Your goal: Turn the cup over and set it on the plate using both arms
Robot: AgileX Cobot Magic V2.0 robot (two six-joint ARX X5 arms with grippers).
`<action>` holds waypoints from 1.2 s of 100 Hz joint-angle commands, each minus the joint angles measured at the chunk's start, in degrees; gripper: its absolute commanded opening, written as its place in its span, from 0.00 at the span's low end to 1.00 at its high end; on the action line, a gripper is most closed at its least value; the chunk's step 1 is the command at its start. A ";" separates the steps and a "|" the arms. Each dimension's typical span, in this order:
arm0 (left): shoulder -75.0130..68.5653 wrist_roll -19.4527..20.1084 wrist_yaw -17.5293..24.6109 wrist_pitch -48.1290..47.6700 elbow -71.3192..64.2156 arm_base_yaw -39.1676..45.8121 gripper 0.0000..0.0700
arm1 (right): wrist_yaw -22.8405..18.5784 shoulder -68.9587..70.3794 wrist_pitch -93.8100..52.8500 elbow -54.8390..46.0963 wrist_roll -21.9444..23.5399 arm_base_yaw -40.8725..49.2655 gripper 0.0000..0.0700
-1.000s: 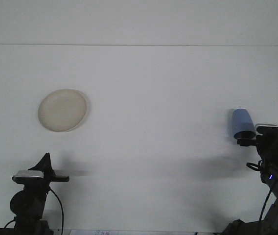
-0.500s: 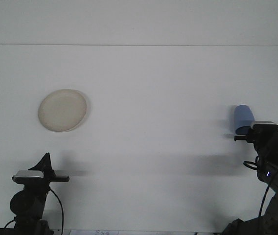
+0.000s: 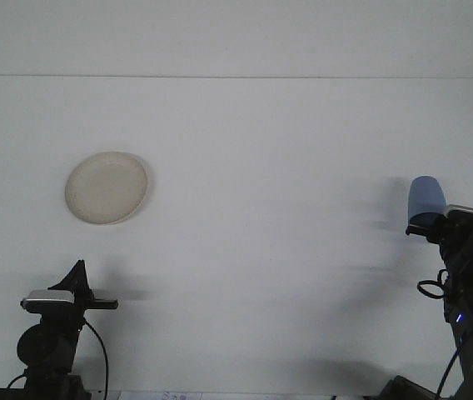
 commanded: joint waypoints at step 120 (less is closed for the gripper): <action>-0.07 -0.46 -0.09 0.61 -1.11 0.13 0.02 | 7.04 24.90 -91.03 52.50 -3.67 67.32 0.01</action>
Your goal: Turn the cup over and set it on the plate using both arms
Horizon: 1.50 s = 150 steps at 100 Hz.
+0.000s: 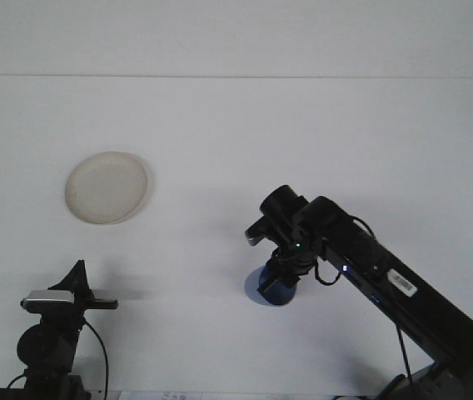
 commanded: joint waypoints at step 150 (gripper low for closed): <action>-0.07 -0.46 -0.11 0.59 -1.11 0.13 0.02 | 2.14 -7.34 -1.51 13.40 -3.63 3.39 0.96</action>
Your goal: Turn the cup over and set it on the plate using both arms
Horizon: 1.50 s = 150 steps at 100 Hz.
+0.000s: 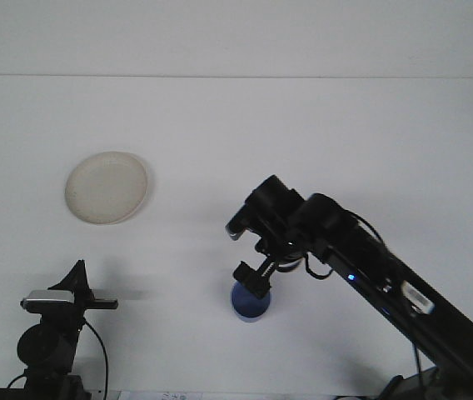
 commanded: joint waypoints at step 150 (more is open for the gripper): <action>6.40 -27.32 7.30 -2.45 14.21 0.09 0.02 | 22.36 -81.83 41.66 -60.61 7.98 -2.89 0.95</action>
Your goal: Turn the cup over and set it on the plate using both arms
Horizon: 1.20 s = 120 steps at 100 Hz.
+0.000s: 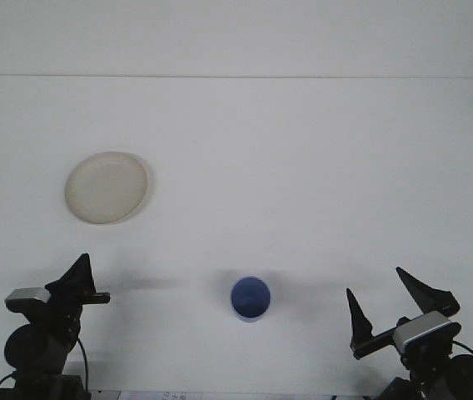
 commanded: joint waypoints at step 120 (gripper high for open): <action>86.33 27.61 7.50 -45.97 72.91 -44.65 0.74 | 0.04 -0.02 0.33 0.28 0.76 0.44 0.95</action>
